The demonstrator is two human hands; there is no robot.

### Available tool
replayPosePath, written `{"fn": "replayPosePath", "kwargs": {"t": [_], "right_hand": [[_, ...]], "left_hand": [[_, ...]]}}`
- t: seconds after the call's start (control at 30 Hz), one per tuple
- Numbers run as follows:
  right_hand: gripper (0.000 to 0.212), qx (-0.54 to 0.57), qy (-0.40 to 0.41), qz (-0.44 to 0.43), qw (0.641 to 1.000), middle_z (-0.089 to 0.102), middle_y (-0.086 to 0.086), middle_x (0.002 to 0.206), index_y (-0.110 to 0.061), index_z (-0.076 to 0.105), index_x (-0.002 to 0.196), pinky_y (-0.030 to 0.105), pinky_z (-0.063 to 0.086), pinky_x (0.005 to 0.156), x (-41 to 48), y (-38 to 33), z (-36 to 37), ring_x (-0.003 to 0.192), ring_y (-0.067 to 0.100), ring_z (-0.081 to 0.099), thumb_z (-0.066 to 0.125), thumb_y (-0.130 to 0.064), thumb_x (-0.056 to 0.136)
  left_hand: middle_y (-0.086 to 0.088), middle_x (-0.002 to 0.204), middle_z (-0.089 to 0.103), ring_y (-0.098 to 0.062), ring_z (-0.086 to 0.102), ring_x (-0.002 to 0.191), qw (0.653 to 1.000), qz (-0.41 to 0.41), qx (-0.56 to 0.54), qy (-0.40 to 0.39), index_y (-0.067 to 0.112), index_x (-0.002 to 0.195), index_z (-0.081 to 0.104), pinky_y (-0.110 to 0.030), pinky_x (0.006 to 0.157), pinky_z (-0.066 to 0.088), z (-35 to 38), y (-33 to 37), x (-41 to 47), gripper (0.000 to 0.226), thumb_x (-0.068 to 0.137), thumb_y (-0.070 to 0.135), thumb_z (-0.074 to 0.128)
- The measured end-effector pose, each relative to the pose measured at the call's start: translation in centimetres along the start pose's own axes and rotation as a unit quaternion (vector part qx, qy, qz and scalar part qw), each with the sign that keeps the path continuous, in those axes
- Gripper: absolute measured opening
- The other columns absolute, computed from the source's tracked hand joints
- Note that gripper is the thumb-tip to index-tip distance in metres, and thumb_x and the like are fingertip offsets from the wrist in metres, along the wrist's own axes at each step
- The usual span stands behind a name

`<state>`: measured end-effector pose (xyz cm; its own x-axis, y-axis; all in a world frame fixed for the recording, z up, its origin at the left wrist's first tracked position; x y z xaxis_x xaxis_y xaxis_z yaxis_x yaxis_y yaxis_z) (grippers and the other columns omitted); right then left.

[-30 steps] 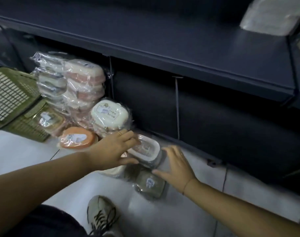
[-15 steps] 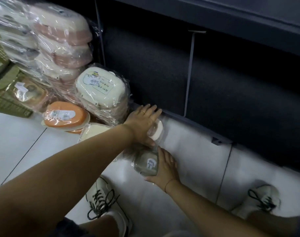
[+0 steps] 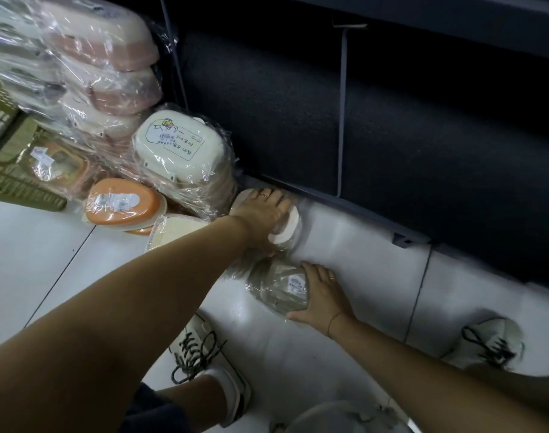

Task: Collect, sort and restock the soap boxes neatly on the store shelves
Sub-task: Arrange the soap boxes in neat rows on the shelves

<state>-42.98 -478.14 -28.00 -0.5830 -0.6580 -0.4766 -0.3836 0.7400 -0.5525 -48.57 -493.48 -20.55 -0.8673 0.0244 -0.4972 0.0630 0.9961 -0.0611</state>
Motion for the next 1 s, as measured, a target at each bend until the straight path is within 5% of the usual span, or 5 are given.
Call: {"fn": "replayPosePath", "kwargs": {"t": [0.23,0.5,0.77,0.9,1.0], "right_hand": [[0.1,-0.056,-0.096,-0.021,0.994,0.039,-0.007,0.132,-0.029,0.03,0.14,0.028,0.039,0.101,-4.7,0.9,-9.0,0.12,0.012,0.036,0.084,-0.052,0.059],[0.096,-0.153,-0.102,-0.069,0.981,0.034,-0.022,0.116,-0.04,0.032,0.132,0.023,0.043,0.099,-12.6,-1.5,-24.9,0.11,0.0,0.042,0.076,-0.065,0.051],[0.105,-0.143,0.188,-0.068,0.969,0.038,-0.027,0.127,-0.047,0.035,0.131,0.01,0.037,0.092,-21.8,-3.9,-47.1,0.113,-0.003,0.047,0.069,-0.086,0.039],[0.114,-0.151,0.389,0.007,0.909,0.044,0.007,0.139,-0.015,0.038,0.144,0.031,0.034,0.106,-20.9,-1.1,-57.9,0.126,0.026,0.042,0.078,-0.061,0.048],[0.108,-0.154,0.394,0.045,0.905,0.044,0.013,0.143,-0.012,0.034,0.146,0.04,0.033,0.111,-17.3,1.4,-61.6,0.131,0.034,0.039,0.084,-0.051,0.059]], "left_hand": [[-0.001,0.146,0.03,-0.027,0.027,0.136,0.989,0.006,-0.145,0.013,0.026,0.155,0.012,-0.049,0.109,0.025,-4.3,2.2,-1.1,0.115,0.067,0.063,0.076],[0.016,0.133,0.032,-0.009,0.029,0.121,0.965,0.096,-0.187,0.156,0.041,0.154,0.009,-0.042,0.113,0.025,-18.7,6.6,-7.4,0.115,0.061,0.076,0.067],[0.02,0.129,0.033,-0.002,0.029,0.116,0.91,0.164,-0.182,0.336,0.052,0.15,0.006,-0.034,0.11,0.028,-36.2,8.2,-12.3,0.109,0.055,0.08,0.052],[0.02,0.128,0.031,-0.004,0.026,0.119,0.919,0.122,-0.147,0.344,0.051,0.15,0.01,-0.027,0.106,0.015,-40.3,8.4,-7.9,0.11,0.052,0.081,0.05],[0.017,0.134,0.033,-0.01,0.027,0.127,0.933,0.106,-0.112,0.324,0.051,0.149,0.017,-0.032,0.11,0.011,-40.9,9.2,-3.7,0.104,0.054,0.08,0.045]]}}
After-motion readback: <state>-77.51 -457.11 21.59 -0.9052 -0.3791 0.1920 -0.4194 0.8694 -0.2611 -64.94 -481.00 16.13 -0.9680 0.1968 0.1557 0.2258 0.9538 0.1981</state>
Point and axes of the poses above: each hand's wrist, its own x-axis towards the middle knuckle, its own z-axis out of the palm, y = z × x, the point moved 9 cm from there along x, towards the middle knuckle
